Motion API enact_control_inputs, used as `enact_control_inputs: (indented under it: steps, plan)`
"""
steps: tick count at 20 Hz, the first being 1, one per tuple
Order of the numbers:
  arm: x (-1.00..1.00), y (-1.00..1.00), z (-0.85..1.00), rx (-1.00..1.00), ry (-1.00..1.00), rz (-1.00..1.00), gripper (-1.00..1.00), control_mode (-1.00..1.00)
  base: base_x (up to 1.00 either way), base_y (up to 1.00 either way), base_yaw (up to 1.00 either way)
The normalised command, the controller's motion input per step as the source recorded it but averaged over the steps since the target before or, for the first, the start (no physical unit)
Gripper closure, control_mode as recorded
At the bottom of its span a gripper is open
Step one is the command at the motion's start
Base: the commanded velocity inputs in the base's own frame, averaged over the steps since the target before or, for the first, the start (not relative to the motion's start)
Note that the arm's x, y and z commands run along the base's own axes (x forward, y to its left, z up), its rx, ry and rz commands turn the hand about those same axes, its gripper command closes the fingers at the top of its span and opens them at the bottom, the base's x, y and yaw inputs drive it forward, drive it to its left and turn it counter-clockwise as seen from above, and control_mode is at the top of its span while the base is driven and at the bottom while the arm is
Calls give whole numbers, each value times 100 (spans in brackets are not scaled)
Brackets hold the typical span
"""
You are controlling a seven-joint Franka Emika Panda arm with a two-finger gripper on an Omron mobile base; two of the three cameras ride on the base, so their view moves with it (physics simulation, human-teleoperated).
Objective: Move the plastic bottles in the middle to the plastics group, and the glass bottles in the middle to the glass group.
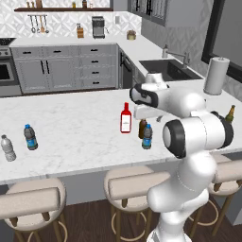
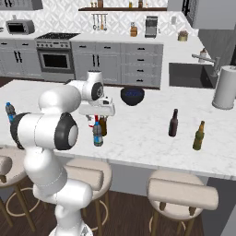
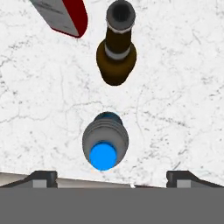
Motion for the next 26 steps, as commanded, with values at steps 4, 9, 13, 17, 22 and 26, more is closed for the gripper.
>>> enact_control_inputs:
  steps: [4, 9, 13, 17, 22, 26]
  plan:
    - [38, 3, -37, 6, 0, 0, -100, -100, 0, 0, 0]
    - [24, 1, -31, 0, 0, 0, -100, -100, 0, 0, 0]
    - [-24, 0, -5, 0, 0, 0, -100, -100, 0, 0, 0]
    - [-10, 0, -2, 0, 0, 0, -100, -100, 0, 0, 0]
    - [-7, 0, -4, 0, 0, 0, -100, -100, 0, 0, 0]
    - [-4, 0, -10, 0, 0, 0, -100, -100, 0, 0, 0]
